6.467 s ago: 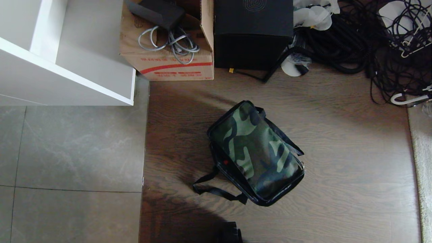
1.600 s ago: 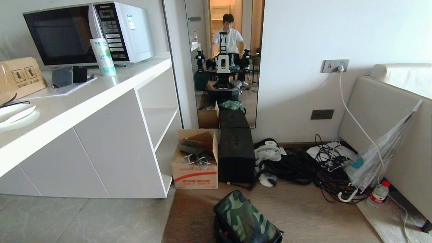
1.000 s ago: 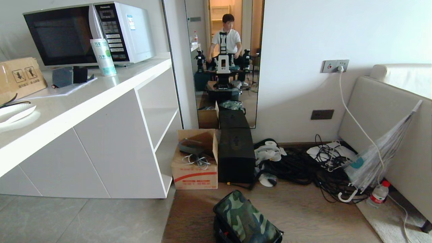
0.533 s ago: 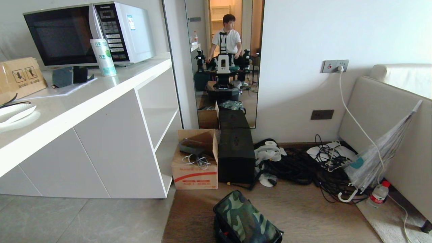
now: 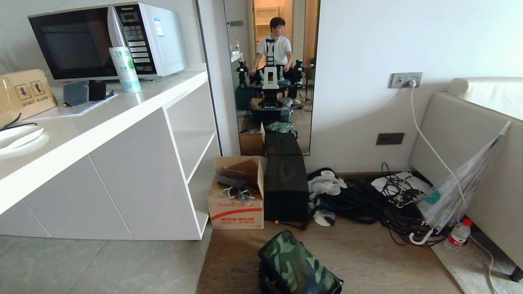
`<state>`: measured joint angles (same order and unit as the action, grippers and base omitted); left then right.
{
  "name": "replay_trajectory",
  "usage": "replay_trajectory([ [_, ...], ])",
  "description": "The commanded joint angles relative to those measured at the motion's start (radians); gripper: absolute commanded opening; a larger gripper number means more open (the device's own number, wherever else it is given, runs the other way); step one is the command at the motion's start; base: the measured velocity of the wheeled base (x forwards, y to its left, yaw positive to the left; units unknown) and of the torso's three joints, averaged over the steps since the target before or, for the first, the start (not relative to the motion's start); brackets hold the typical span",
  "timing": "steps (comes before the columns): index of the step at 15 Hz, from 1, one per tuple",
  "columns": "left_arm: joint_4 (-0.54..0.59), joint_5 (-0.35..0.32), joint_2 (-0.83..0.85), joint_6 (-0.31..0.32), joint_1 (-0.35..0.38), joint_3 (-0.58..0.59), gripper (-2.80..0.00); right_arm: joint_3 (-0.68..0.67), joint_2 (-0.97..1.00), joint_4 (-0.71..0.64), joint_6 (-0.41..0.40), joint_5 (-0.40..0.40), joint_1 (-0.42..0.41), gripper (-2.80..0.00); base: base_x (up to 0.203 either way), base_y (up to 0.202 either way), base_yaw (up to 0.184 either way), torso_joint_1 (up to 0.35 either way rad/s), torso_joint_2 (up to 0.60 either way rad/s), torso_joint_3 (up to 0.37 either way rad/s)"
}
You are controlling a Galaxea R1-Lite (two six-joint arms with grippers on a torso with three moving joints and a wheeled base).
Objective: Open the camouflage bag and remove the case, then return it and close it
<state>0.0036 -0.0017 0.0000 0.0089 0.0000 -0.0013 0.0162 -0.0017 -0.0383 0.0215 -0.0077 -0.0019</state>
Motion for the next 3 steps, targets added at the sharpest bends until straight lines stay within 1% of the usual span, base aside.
replay_trajectory([
  [1,-0.001,0.000,0.002,0.000,0.000,0.000,-2.80,0.000,0.002,-0.001,0.001,0.000,0.000,-2.80,0.000,0.000,0.000,0.000,0.00,0.000],
  [3,0.001,0.000,0.002,0.000,0.000,0.001,-2.80,-0.001,0.002,0.000,0.002,0.000,-0.001,-2.80,0.000,0.000,0.000,0.000,0.00,0.000],
])
